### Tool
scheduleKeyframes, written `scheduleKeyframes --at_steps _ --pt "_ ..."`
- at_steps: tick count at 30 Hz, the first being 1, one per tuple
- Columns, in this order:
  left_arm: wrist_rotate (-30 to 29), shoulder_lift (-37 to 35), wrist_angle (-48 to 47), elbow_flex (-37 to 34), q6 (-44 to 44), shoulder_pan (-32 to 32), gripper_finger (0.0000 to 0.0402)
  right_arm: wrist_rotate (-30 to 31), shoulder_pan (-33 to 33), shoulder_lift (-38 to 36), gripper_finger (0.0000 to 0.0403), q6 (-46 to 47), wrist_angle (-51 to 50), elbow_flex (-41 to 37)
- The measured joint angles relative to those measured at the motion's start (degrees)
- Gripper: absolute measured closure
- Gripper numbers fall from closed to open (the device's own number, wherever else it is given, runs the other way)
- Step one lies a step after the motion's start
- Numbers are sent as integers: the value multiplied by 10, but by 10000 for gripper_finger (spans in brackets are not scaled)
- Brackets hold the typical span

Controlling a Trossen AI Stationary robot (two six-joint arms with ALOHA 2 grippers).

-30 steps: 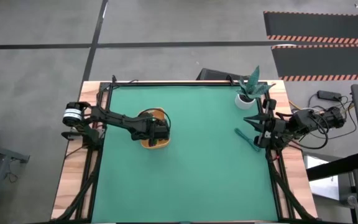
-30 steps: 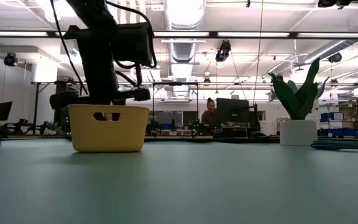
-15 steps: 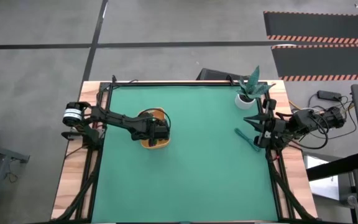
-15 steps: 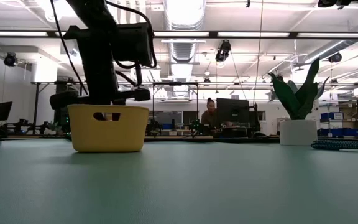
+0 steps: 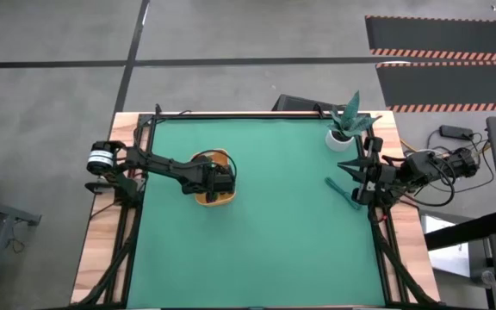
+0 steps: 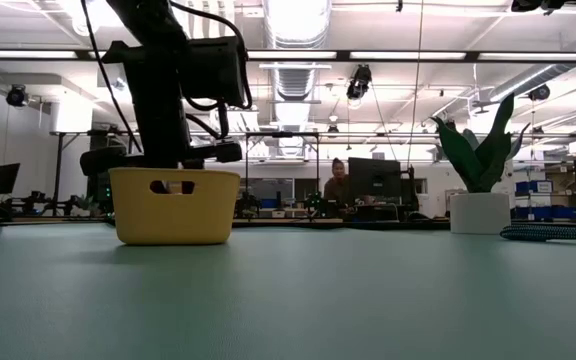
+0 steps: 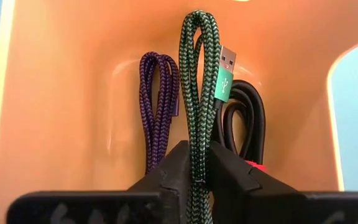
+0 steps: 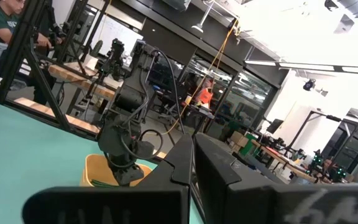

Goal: Pick and place USB-C Cables
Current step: Put the green USB cable into the orange bin, then put the blue USB cable into the orange bin

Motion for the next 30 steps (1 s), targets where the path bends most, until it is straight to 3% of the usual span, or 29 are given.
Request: scheduleKeyframes --at_steps 8,18,24,30 --pt "0 0 0 0 0 0 315 0 0 0 394 0 0 0" --pt "-1 -35 0 0 71 -7 306 0 0 0 394 0 0 0" --pt "-55 -94 1 4 160 -29 305 0 0 0 394 11 6 0" --pt "-130 -165 11 12 344 -57 305 0 0 1 394 40 29 0"
